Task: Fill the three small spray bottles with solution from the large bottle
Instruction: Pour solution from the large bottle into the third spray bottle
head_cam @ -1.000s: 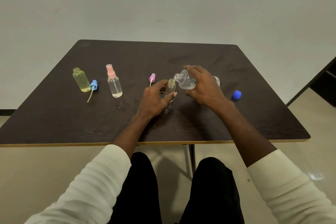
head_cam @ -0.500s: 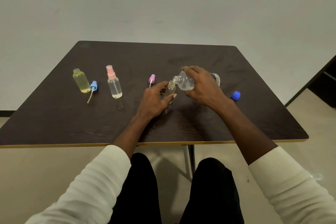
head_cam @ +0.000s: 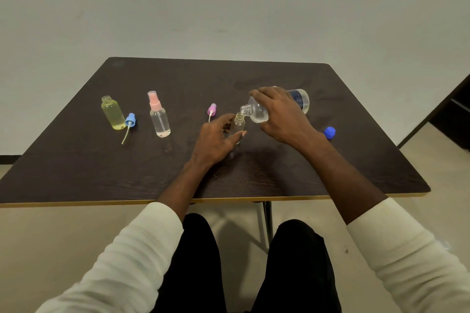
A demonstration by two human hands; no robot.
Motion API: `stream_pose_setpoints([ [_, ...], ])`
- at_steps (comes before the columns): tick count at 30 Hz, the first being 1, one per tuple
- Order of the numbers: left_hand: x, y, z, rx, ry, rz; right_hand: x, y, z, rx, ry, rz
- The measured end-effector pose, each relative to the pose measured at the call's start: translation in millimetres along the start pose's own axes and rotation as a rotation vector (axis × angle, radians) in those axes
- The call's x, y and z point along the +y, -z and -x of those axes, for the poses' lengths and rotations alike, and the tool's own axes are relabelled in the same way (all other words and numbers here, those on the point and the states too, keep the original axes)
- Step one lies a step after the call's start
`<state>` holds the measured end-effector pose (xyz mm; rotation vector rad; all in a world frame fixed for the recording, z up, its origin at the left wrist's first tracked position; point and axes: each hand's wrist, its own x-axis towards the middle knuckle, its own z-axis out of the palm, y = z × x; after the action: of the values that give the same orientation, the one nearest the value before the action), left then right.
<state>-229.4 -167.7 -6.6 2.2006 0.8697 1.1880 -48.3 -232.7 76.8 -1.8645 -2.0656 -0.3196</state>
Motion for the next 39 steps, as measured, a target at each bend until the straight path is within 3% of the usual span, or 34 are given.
stream_pose_setpoints([
  [39, -0.6, -1.2, -1.1, 0.006, 0.012, 0.023, -4.3, 5.7, -3.2, 0.003, 0.037, 0.049],
])
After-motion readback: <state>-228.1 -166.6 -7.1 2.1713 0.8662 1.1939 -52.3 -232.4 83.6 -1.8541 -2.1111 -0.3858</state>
